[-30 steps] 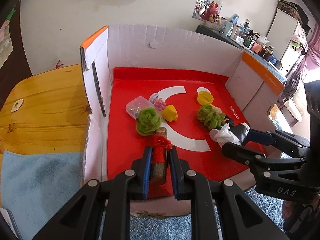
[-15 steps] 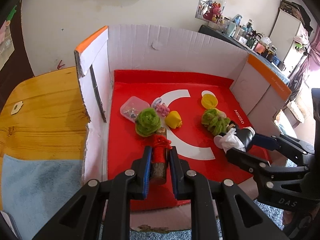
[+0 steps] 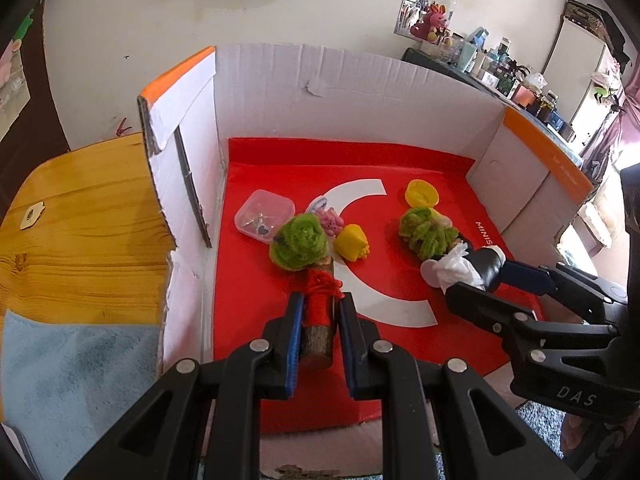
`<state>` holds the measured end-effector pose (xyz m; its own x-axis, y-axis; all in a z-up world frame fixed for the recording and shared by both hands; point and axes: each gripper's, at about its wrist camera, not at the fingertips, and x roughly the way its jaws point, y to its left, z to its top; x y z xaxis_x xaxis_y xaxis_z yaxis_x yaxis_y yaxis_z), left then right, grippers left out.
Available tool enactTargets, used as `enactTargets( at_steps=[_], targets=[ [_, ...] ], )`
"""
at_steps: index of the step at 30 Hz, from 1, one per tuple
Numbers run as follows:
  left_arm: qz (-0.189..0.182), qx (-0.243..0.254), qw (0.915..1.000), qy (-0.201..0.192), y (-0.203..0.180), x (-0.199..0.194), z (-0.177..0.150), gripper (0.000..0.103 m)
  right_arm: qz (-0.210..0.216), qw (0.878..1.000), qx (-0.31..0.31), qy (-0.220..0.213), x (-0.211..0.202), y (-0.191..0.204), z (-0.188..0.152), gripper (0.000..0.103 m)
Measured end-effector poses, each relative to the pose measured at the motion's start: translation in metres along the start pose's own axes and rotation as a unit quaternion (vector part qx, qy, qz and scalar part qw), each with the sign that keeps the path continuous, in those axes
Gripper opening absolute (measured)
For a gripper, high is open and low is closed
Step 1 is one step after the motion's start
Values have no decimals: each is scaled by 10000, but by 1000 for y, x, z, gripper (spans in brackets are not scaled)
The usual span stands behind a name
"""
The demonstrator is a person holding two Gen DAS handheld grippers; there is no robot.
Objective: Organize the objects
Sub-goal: 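Lower the cylinder beside the black figurine while left tool lowers the red figure onto the felt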
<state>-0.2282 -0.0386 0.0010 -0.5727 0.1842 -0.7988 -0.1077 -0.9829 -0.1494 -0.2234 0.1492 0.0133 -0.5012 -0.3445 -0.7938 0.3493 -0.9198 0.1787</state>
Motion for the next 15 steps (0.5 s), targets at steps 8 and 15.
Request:
enactTargets(
  at_steps=[8, 15],
  targets=[
    [3, -1, 10000, 52, 0, 4, 0, 18, 10, 10000, 48, 79, 3, -2, 0, 59],
    [-35, -29, 10000, 61, 1, 4, -2, 18, -14, 9999, 43, 137, 5, 0, -1, 59]
  ],
)
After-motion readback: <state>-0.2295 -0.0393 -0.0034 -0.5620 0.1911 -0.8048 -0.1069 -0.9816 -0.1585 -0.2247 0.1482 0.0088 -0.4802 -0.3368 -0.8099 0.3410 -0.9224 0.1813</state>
